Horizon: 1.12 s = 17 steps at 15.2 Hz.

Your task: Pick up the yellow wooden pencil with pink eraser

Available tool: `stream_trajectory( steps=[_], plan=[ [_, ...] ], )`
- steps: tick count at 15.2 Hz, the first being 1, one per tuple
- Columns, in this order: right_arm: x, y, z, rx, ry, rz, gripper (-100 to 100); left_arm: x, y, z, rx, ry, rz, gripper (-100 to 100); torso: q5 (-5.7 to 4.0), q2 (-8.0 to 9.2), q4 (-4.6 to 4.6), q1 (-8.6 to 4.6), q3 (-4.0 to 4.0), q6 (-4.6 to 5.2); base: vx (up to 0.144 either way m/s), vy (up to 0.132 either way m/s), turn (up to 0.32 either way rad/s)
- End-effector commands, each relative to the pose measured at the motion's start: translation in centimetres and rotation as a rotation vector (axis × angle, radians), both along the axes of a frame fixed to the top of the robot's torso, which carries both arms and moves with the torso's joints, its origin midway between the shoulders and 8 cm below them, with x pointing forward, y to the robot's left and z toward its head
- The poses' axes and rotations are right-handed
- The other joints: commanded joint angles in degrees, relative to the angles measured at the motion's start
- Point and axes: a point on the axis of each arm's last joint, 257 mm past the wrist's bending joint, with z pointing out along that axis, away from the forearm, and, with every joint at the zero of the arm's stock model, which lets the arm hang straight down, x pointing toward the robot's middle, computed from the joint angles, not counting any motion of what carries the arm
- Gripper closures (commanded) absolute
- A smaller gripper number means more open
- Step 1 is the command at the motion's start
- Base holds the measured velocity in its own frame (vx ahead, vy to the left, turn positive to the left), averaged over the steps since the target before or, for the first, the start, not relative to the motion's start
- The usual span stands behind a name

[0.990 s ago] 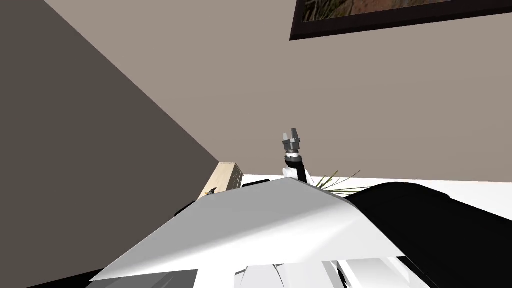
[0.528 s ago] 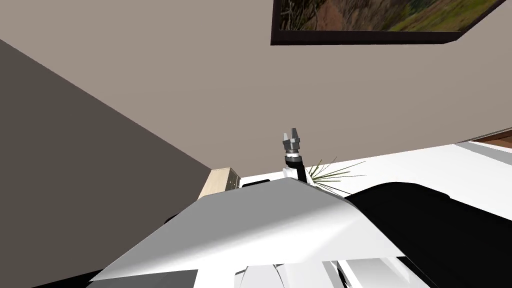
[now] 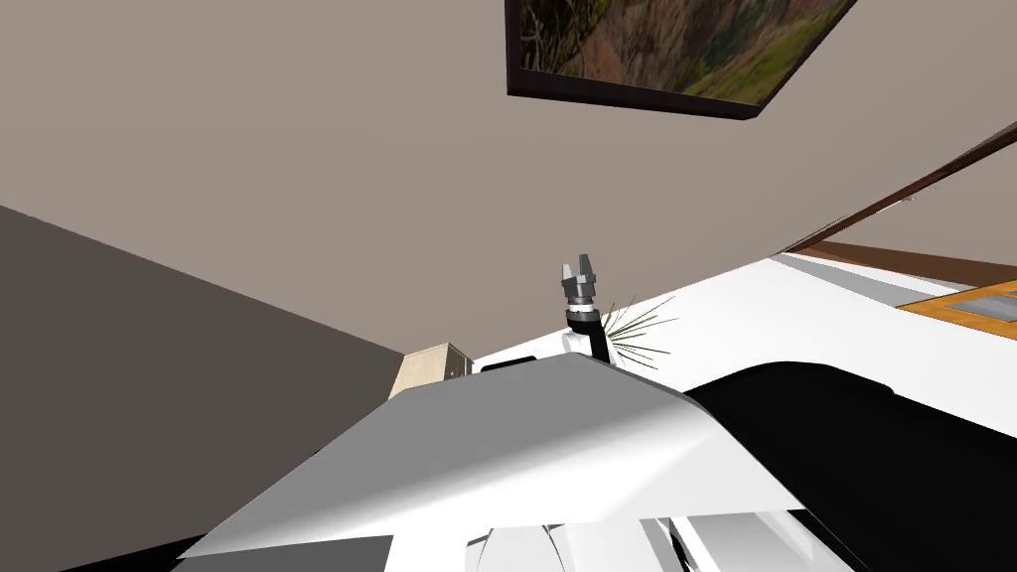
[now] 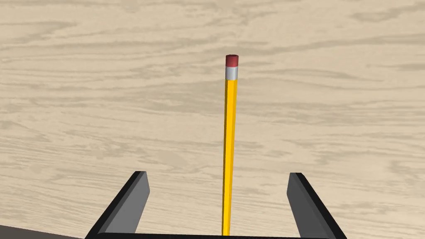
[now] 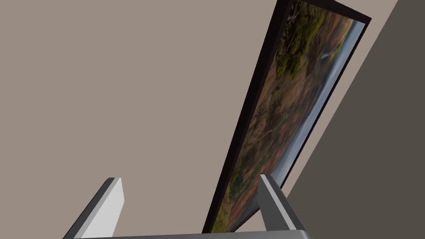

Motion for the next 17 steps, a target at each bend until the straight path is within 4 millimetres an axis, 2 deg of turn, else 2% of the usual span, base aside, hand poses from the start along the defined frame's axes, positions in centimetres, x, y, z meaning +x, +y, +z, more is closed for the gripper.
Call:
stream_trajectory(
  steps=[1, 3, 4, 5, 6, 12, 13, 14, 17],
  plan=[
    [0.0, 0.0, 0.0, 0.000, 0.000, 0.000, 0, -1.8, 0.3, -0.2, -0.010, 0.045, 0.028, -100, 0.00, 0.00, 0.00, 0.00, 0.00, 0.00, 0.004, 0.043, -0.349],
    [0.0, 0.0, 0.0, 0.000, 0.000, 0.000, 0, -3.8, 0.1, -0.5, -0.025, 0.090, 0.053, -100, 0.01, -0.01, 0.00, 0.02, -0.01, -0.04, 0.004, 0.039, -0.271],
    [0.0, 0.0, 0.0, 0.000, 0.000, 0.000, 0, -5.1, -0.7, -0.9, -0.043, 0.117, 0.068, -100, 0.01, -0.01, 0.00, 0.02, -0.01, -0.03, 0.004, 0.036, -0.286],
    [0.0, 0.0, 0.0, 0.000, 0.000, 0.000, 0, -3.4, 0.0, -0.7, -0.026, 0.086, 0.053, -100, 0.01, -0.01, 0.00, 0.01, -0.01, -0.04, 0.002, 0.026, -0.109],
    [0.0, 0.0, 0.0, 0.000, 0.000, 0.000, 0, -3.7, -0.8, -1.5, -0.029, 0.091, 0.056, -100, 0.00, -0.01, 0.00, -0.03, 0.00, -0.08, -0.002, 0.032, -0.008],
    [0.0, 0.0, 0.0, 0.000, 0.000, 0.000, 0, -3.8, -2.5, -3.1, -0.028, 0.089, 0.059, -100, 0.11, 0.00, -0.01, -0.11, 0.00, -0.13, 0.003, 0.009, 0.011],
    [0.0, 0.0, 0.0, 0.000, 0.000, 0.000, 0, -3.7, -1.8, -2.7, -0.023, 0.089, 0.056, -100, 0.26, 0.01, -0.01, -0.07, 0.00, -0.14, 0.000, 0.000, 0.000],
    [0.0, 0.0, 0.0, 0.000, 0.000, 0.000, 0, -3.7, -1.8, -2.7, -0.022, 0.088, 0.057, 100, 0.31, 0.03, -0.01, -0.03, 0.01, -0.14, 0.000, 0.000, 0.000],
    [0.0, 0.0, 0.0, 0.000, 0.000, 0.000, 0, -3.9, -1.8, -2.7, -0.022, 0.091, 0.058, 100, 0.31, 0.03, 0.03, 0.01, 0.03, -0.08, -0.001, -0.001, 0.002]
  ],
)
